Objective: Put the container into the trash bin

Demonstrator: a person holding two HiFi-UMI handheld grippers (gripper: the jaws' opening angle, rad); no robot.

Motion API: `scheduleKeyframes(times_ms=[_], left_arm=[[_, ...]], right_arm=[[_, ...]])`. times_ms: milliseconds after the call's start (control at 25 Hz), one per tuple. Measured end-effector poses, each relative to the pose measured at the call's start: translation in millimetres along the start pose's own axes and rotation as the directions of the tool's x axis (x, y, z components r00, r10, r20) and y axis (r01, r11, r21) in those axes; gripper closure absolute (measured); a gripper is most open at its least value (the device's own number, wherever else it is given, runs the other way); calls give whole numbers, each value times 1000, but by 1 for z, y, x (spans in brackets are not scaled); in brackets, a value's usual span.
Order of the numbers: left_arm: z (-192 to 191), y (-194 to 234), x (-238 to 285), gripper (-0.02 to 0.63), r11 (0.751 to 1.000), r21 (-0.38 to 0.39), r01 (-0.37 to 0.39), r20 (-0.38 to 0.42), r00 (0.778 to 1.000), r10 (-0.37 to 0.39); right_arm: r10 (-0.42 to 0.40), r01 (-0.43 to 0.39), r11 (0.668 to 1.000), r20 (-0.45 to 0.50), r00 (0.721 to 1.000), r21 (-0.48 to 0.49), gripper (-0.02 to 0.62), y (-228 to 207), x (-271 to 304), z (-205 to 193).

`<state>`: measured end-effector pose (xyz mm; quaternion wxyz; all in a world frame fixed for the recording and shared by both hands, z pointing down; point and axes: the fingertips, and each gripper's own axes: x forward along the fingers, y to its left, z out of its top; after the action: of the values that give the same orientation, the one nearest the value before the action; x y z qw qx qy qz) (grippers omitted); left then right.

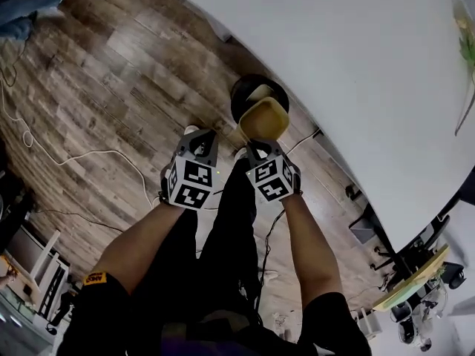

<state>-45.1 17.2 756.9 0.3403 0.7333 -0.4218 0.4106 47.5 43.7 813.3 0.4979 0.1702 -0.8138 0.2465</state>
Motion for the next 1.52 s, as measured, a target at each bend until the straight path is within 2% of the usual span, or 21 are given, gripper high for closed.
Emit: scheduleKeyframes(times_ms=[400, 520, 640, 880, 1040, 1280, 1520], left_arm=[[-11, -10, 30, 597, 999, -39, 22, -21, 1000, -23], [-14, -10, 34, 597, 999, -38, 26, -25, 999, -27], [-14, -7, 37, 597, 999, -36, 26, -34, 999, -27], [-11, -4, 38, 597, 999, -26, 32, -40, 999, -33], [-1, -6, 34, 597, 999, -24, 40, -30, 999, -41], [24, -10, 10, 597, 999, -22, 39, 12, 999, -39], [53, -8, -39, 597, 999, -32, 34, 61, 998, -32]], right_arm=[[17, -23, 997, -79, 997, -70, 560, -37, 36, -19], [18, -25, 998, -108, 994, -66, 548, -48, 50, -25], [23, -30, 998, -146, 989, -49, 507, -57, 59, -33], [8, -12, 1000, -147, 989, -26, 505, -59, 61, -37], [1, 2, 1000, -116, 993, 18, 506, -57, 49, -31], [-17, 21, 986, -24, 1000, 164, 519, -46, 12, -9], [-69, 48, 968, 80, 994, 247, 541, -29, -47, 45]])
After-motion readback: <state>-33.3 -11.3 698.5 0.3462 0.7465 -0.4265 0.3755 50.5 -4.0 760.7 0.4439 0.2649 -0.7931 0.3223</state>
